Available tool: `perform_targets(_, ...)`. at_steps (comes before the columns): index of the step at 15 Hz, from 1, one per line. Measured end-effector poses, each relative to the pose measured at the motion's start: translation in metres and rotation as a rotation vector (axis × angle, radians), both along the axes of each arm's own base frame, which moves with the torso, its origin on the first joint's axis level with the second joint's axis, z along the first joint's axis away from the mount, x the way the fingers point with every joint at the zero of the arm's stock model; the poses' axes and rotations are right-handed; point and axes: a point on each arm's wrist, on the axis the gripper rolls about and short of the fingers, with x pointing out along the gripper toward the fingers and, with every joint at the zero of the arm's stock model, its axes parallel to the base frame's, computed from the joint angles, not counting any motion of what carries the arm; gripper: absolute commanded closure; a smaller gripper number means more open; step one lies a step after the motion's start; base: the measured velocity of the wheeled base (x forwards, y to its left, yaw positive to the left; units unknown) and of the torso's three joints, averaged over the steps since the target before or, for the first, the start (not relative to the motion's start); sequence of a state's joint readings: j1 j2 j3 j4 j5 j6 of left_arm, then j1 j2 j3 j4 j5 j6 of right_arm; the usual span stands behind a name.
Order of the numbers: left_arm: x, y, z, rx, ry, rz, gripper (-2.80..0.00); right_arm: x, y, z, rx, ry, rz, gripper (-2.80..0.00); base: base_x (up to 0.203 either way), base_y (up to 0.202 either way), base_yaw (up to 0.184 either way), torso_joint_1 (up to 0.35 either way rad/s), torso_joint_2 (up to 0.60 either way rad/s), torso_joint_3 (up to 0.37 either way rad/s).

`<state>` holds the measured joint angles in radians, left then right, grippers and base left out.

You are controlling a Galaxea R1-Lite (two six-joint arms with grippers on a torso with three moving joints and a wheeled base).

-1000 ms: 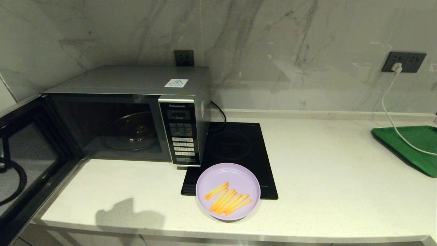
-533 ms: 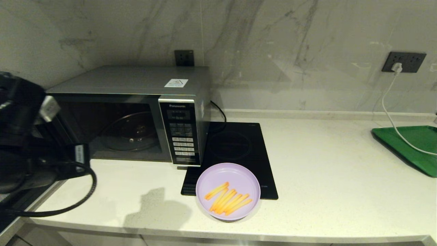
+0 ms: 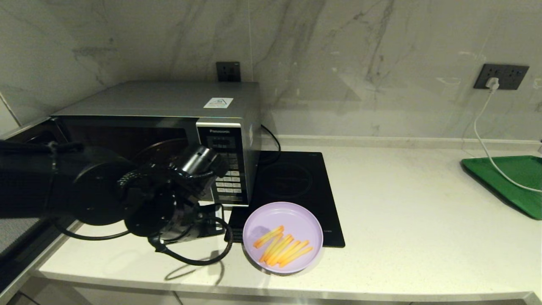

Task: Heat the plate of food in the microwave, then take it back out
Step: Put the plate in the microwave oven

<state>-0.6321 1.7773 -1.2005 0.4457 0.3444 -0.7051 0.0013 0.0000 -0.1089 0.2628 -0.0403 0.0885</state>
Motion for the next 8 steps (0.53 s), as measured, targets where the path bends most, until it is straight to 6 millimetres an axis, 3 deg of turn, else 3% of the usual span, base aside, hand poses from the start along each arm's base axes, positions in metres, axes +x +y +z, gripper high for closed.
perform_targets(8,0.045,-0.042,-0.041,-0.044,0.114,-0.003,-2.80,0.000,0.000,0.000,0.000,-0.001,0.001,0.00,0.000,0.000,0.000,0.000,0.00,0.000)
